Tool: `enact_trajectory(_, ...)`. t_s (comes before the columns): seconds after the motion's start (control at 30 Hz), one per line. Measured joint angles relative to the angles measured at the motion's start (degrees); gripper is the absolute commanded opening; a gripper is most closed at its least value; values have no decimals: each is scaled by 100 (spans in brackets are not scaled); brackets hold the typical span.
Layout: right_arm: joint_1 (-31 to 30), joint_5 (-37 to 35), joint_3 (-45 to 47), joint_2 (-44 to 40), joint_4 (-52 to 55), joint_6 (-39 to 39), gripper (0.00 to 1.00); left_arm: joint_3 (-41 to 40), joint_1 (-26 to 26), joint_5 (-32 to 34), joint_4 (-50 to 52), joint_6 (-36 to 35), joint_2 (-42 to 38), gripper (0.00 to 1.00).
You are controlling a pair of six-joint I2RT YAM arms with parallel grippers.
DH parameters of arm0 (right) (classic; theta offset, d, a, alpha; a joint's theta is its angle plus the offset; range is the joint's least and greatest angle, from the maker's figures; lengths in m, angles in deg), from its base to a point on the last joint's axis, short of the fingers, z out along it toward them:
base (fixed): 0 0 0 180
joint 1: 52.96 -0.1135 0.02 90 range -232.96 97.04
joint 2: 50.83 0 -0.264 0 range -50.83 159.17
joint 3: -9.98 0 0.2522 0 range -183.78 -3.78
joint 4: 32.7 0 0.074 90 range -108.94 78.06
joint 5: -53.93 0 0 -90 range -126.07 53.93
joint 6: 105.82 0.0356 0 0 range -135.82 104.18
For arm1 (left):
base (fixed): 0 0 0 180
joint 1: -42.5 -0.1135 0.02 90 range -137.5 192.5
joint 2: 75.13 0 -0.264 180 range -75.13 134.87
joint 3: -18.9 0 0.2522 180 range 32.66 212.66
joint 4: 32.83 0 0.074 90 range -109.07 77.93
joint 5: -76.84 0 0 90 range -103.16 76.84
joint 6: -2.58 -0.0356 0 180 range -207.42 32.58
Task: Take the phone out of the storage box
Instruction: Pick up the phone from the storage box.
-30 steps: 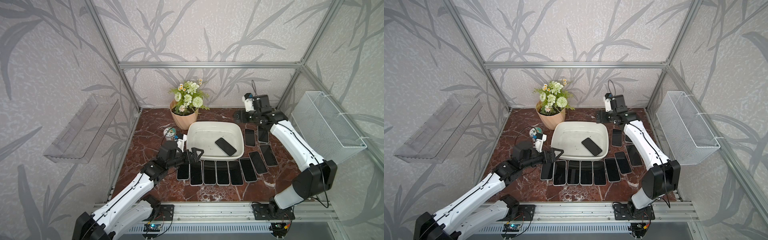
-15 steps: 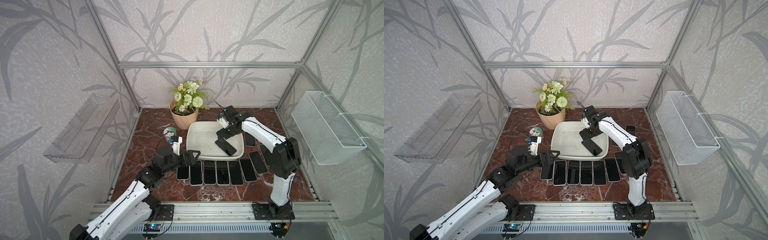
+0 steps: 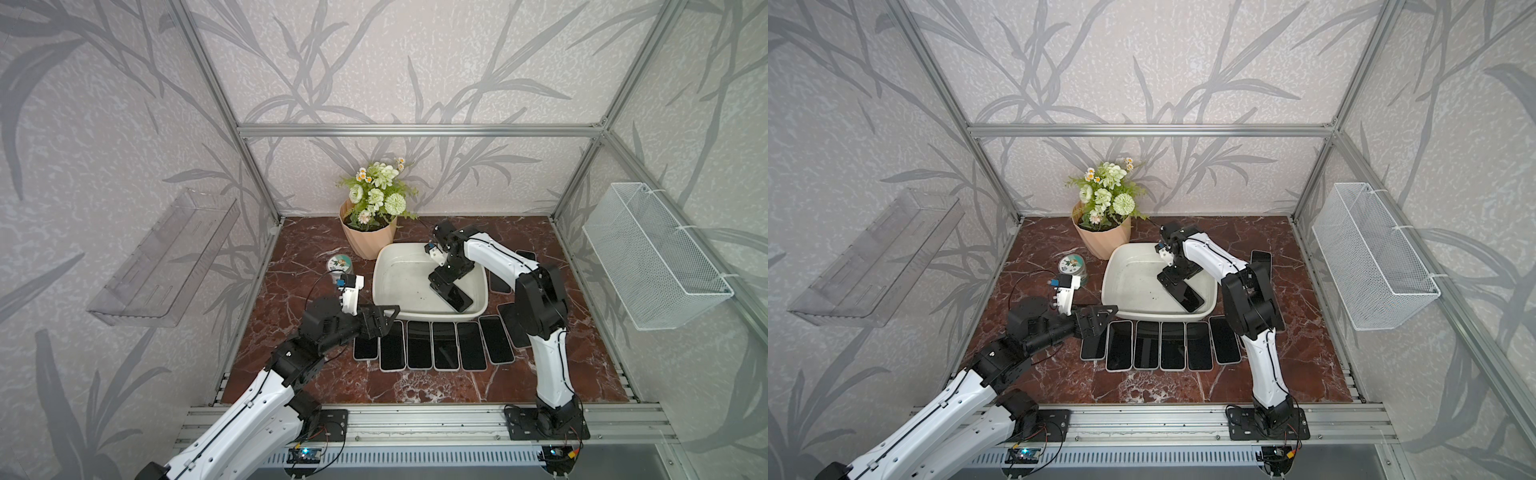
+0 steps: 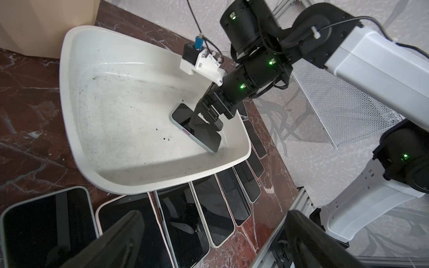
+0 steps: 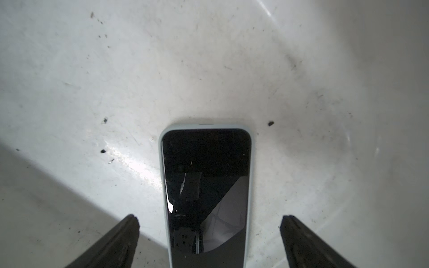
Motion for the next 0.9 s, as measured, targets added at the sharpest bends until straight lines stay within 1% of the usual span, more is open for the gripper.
enact_trajectory(0.23, 0, 4, -170, 205, 107, -70, 99, -85, 22, -319, -310, -203, 26, 100)
enact_trajectory(0.5, 7, 304, -363, 549, 234, -105, 99, -98, 42, -330, -319, -289, -103, 100)
enact_trajectory(0.8, 11, 345, -448, 728, 372, -103, 100, -98, 44, -315, -308, -289, -225, 100)
enact_trajectory(0.9, 11, 323, -494, 772, 415, -81, 98, -98, 44, -302, -289, -286, -227, 100)
